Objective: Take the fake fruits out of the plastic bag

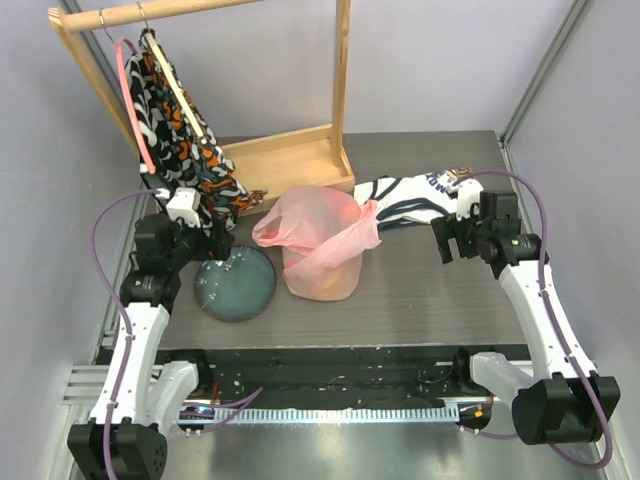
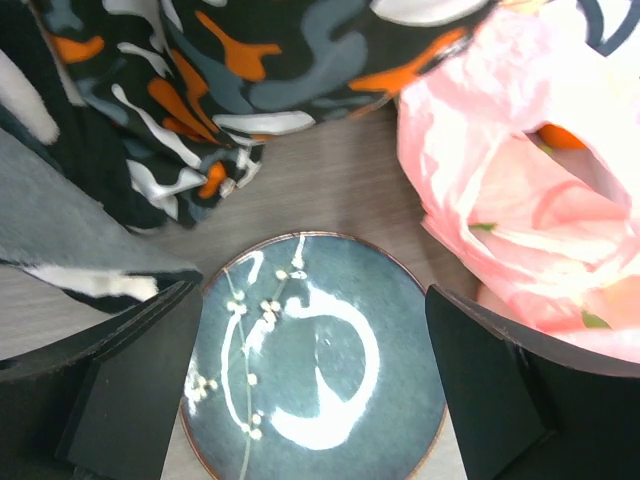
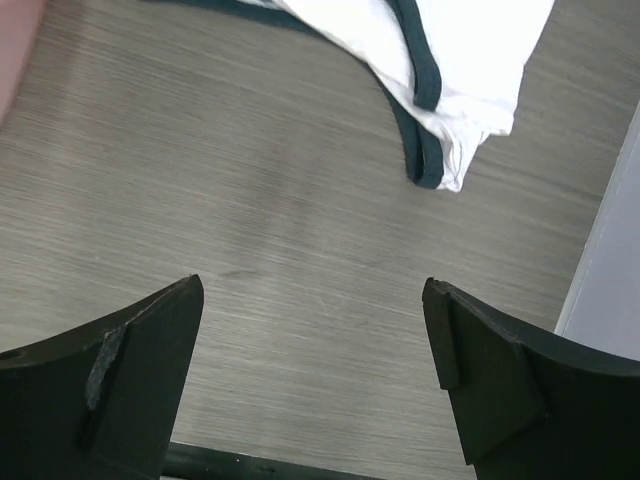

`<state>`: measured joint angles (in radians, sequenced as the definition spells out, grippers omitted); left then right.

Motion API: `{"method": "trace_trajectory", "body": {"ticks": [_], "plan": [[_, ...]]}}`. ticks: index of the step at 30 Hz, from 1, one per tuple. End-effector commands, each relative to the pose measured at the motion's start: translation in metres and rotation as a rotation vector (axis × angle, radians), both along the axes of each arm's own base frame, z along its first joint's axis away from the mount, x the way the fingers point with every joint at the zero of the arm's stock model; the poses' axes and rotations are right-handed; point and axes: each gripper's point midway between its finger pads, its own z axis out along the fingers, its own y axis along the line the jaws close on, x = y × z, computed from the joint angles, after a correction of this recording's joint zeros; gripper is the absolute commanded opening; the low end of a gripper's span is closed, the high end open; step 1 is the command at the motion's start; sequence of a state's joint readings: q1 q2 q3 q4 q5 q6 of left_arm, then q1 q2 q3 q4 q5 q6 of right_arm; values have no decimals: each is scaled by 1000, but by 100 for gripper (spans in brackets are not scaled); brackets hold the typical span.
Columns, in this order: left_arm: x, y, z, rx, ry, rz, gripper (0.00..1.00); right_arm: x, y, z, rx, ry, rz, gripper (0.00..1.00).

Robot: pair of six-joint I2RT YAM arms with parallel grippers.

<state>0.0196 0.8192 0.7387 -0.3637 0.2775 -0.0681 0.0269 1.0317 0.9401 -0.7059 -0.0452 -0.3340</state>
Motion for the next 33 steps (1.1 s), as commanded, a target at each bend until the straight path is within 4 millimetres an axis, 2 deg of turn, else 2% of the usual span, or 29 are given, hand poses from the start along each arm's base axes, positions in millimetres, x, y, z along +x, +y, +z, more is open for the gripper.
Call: {"method": "trace_trajectory", "body": {"ticks": [1,3,5,6,8,9,10,11,12,13,15,16,17,19,20,22,24,25,26,28,29,30,31,33], "plan": [[-20,-19,14,-46,27,-102,100,16,21,69,60,-166,109,100],[-30,-28,22,-55,22,-160,100,23,44,95,106,-192,264,100],[-38,-35,26,-83,27,-197,100,21,65,106,189,-183,361,100],[-42,-38,32,-92,10,-209,100,25,73,119,229,-196,375,100],[-48,-44,39,-111,-4,-245,100,35,91,118,326,-151,415,98],[-52,-46,40,-117,5,-256,100,39,101,131,369,-155,417,97],[-54,-48,47,-116,-6,-270,100,51,107,123,391,-113,409,97],[-57,-50,49,-120,-1,-289,100,55,115,126,404,-106,418,97],[-64,-54,49,-118,10,-326,100,61,121,139,408,-129,427,96],[-66,-56,56,-116,0,-341,100,62,136,140,413,-118,463,96],[-75,-61,61,-126,6,-384,100,74,149,142,387,-134,480,96],[-78,-63,67,-111,-17,-410,100,73,169,144,374,-145,531,96],[-81,-65,68,-113,-22,-429,100,79,180,135,360,-124,549,96],[-87,-72,69,-138,-19,-473,99,83,199,143,347,-140,584,96],[-90,-74,68,-146,-17,-490,99,85,215,136,353,-118,605,96],[-97,-81,66,-151,-11,-552,99,94,224,141,365,-138,589,95],[-95,-83,64,-162,14,-563,99,97,232,142,385,-126,565,96],[-91,-82,71,-155,0,-555,98,100,230,143,378,-136,542,95],[-90,-91,70,-151,19,-596,97,100,228,144,385,-138,523,95],[-81,-95,81,-80,-13,-602,95,89,224,142,392,-126,510,96],[-78,-96,78,-54,13,-608,95,83,224,140,409,-111,513,96],[-78,-97,91,-27,-13,-626,95,72,225,129,423,-68,531,95],[-78,-98,94,-8,-18,-641,95,60,227,131,444,-59,563,95],[-79,-96,102,0,-21,-634,95,30,242,116,531,66,624,86]]}}
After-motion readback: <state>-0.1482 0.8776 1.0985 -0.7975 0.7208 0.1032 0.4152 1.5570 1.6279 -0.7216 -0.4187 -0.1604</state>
